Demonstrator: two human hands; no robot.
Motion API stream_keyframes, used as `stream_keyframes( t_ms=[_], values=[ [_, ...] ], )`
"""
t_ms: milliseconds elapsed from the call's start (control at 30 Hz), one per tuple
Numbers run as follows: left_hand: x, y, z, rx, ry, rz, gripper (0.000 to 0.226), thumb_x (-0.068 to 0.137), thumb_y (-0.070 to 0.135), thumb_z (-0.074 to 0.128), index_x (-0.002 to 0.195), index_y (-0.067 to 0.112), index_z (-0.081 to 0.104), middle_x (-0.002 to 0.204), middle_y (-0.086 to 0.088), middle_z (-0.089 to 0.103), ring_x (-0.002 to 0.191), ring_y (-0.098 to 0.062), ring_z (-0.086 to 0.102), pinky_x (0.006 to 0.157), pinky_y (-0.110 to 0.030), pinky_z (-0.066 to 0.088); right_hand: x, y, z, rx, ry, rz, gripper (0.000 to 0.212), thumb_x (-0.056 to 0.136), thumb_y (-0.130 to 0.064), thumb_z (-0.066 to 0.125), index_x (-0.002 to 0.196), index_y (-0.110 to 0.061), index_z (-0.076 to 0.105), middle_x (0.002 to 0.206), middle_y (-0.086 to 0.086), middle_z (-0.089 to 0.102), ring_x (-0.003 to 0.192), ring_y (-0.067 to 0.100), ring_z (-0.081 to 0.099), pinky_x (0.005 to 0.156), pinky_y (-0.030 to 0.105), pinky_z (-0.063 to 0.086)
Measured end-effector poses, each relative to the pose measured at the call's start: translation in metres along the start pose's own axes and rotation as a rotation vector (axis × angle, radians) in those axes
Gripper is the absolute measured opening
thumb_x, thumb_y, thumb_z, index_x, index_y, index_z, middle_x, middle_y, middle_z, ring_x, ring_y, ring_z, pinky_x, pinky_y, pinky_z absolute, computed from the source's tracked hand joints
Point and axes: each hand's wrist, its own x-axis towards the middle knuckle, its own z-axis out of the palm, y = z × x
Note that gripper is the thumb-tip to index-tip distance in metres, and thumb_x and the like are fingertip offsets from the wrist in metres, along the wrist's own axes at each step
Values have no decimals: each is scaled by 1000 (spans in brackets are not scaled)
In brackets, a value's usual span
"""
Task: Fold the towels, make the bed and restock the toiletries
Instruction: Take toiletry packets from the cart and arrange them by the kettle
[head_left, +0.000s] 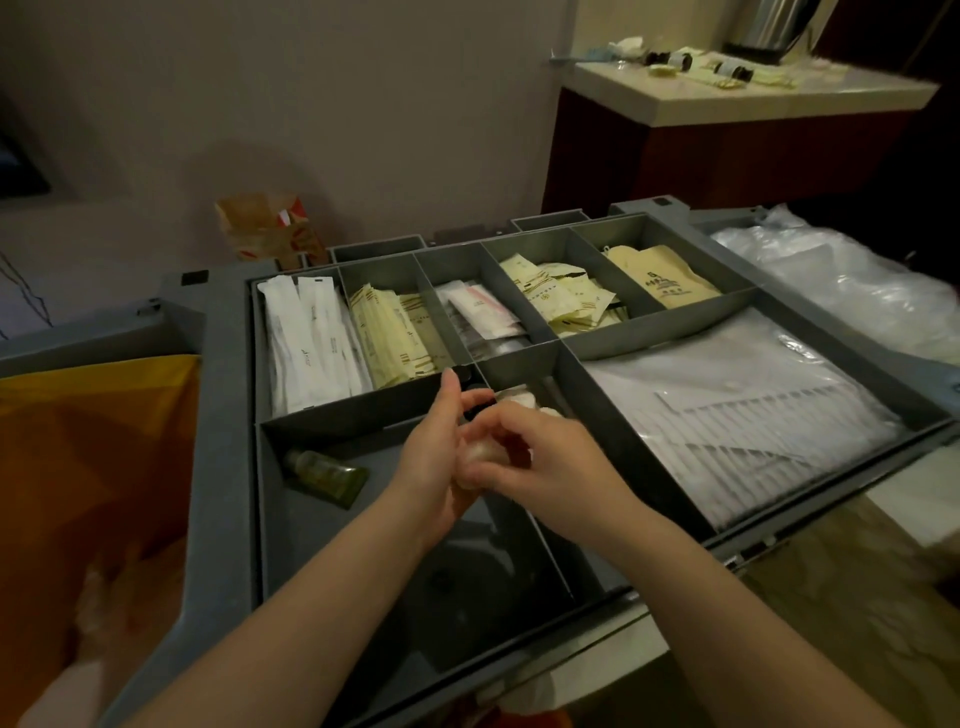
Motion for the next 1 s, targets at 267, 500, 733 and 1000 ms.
stream_keyframes(
  t_ms=[267,500,733,1000],
  values=[
    [3,3,1,407,81,228,34,101,38,31,98,21,60,90,-5,69,85,-20,65,77,-33,52,6,36,-36,-167,198,477,14,89,-31,62,102,-26,59,93,-6,61,81,6,58,68,20,48],
    [3,-10,-10,996,25,538,10,92,20,57,96,28,61,85,9,64,82,-4,61,76,-22,50,12,50,-12,-450,40,506,38,93,-24,56,130,-18,55,128,8,57,115,26,55,95,30,41],
    [-8,-11,10,1096,33,614,13,93,22,56,96,35,59,84,16,60,80,4,57,66,-11,41,-53,26,-56,-439,469,110,20,96,-22,51,111,-18,64,85,-2,66,72,12,58,65,28,49],
    [-25,-62,187,1100,-126,772,13,92,17,56,92,28,64,81,8,66,75,-7,61,69,-26,49,-171,100,-177,-296,867,220,20,94,-15,53,110,-16,65,89,-11,58,79,9,56,69,21,45]
  ],
)
